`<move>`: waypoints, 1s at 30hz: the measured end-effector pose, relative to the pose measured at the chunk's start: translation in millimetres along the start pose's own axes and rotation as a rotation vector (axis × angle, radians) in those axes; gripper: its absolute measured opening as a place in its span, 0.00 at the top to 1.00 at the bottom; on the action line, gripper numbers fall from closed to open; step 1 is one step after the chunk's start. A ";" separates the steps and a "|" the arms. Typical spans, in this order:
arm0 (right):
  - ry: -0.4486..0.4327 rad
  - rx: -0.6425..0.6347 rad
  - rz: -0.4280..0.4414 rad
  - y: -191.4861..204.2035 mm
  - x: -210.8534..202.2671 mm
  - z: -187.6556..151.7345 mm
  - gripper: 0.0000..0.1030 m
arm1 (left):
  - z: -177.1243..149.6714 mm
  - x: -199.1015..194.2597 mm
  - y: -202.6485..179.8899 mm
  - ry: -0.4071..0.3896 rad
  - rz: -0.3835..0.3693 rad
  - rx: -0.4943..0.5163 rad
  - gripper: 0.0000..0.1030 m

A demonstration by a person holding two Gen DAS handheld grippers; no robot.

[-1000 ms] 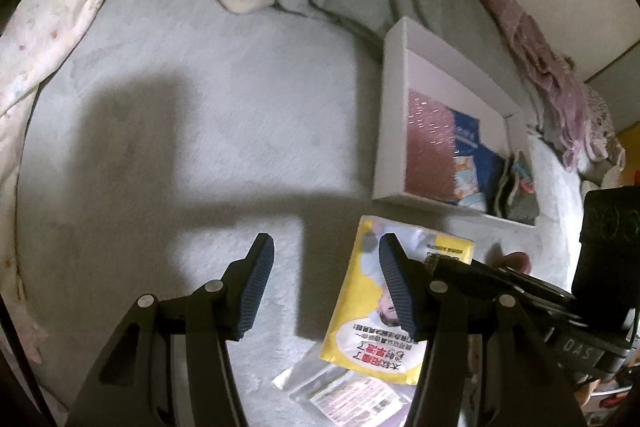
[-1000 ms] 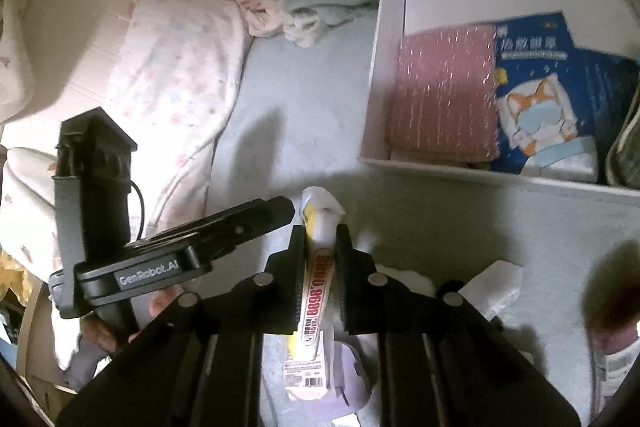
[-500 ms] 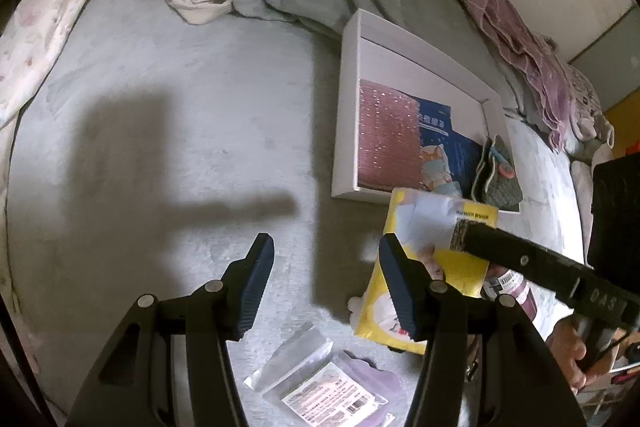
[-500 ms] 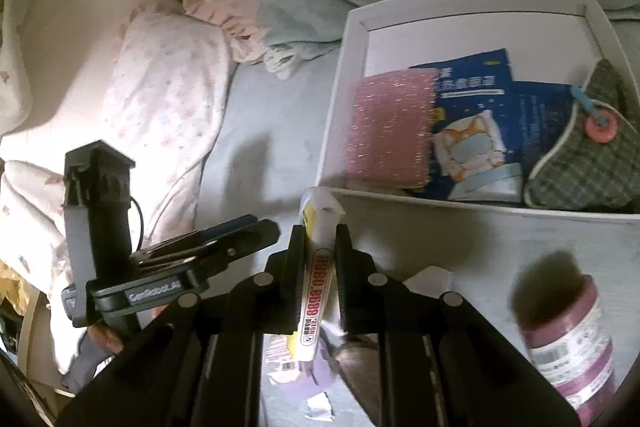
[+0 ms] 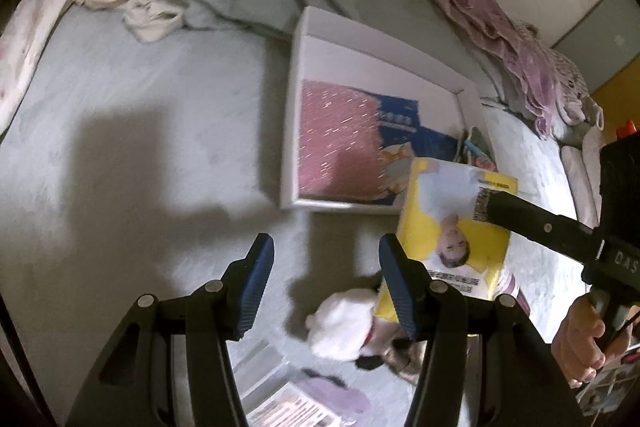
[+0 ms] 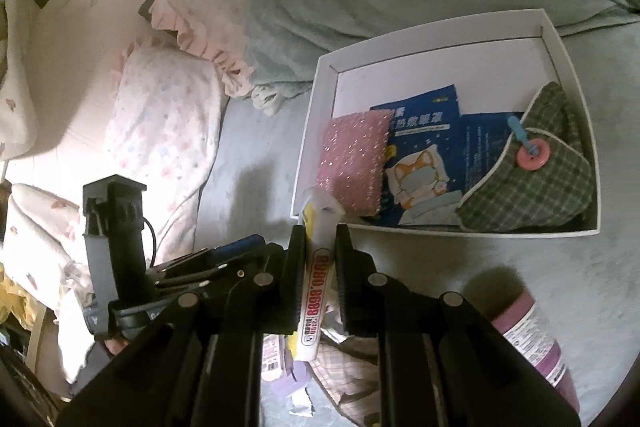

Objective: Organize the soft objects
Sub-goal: 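Carry the yellow packet into the white box beside the pink sponge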

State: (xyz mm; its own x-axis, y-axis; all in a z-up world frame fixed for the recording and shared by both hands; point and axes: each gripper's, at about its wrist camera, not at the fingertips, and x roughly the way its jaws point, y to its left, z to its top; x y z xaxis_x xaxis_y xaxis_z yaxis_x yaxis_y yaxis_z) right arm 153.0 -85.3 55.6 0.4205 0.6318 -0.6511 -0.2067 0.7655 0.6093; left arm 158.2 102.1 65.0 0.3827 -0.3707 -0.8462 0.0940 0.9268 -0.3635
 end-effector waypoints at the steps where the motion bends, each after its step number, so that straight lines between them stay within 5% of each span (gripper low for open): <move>1: -0.004 0.000 0.000 -0.7 -0.4 0.6 0.85 | 1.1 1.5 -3.3 -0.008 -0.013 0.005 0.47; 7: -0.055 -0.002 -0.024 -12.2 -9.5 13.5 0.85 | 5.0 0.5 -14.4 -0.106 -0.018 0.051 0.47; 15: -0.069 -0.010 -0.091 -43.2 0.4 55.7 0.84 | 8.2 -5.4 -0.3 -0.198 -0.044 0.011 0.75; 30: -0.098 -0.013 -0.138 -54.6 37.1 69.2 0.85 | 9.1 -3.8 3.4 -0.193 -0.028 -0.001 0.76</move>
State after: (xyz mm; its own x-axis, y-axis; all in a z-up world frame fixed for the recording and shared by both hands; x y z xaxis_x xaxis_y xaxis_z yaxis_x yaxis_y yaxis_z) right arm 240.9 -112.0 29.5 0.5295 0.5060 -0.6809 -0.1524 0.8463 0.5104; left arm 165.4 107.3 70.5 0.5494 -0.3776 -0.7454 0.1063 0.9164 -0.3859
